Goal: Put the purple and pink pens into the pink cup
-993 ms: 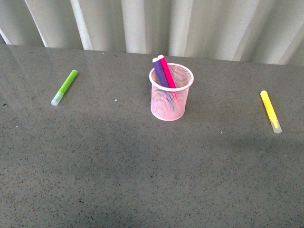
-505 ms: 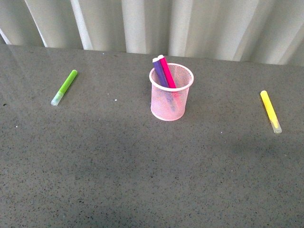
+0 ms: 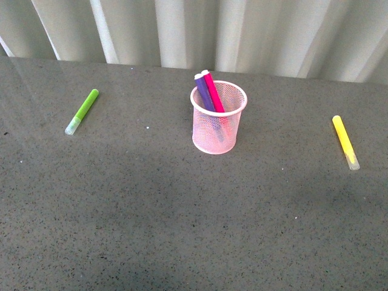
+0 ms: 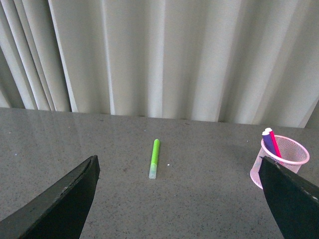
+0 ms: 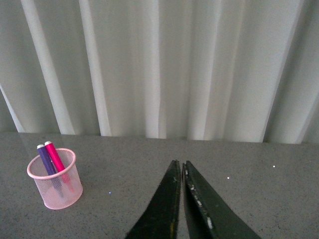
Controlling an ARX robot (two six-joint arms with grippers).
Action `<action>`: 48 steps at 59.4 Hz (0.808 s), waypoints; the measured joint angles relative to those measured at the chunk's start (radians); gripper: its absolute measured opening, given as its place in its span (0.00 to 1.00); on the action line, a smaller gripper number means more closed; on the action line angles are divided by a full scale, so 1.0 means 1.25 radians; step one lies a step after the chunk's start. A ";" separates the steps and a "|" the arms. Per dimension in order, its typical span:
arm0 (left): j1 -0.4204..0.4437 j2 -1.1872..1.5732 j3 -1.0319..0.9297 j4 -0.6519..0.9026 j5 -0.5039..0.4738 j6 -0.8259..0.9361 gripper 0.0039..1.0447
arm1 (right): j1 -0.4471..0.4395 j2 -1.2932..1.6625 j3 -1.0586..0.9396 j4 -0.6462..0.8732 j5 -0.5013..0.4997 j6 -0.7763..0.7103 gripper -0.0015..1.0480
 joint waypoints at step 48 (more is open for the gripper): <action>0.000 0.000 0.000 0.000 0.000 0.000 0.94 | 0.000 0.000 0.000 0.000 0.000 0.000 0.93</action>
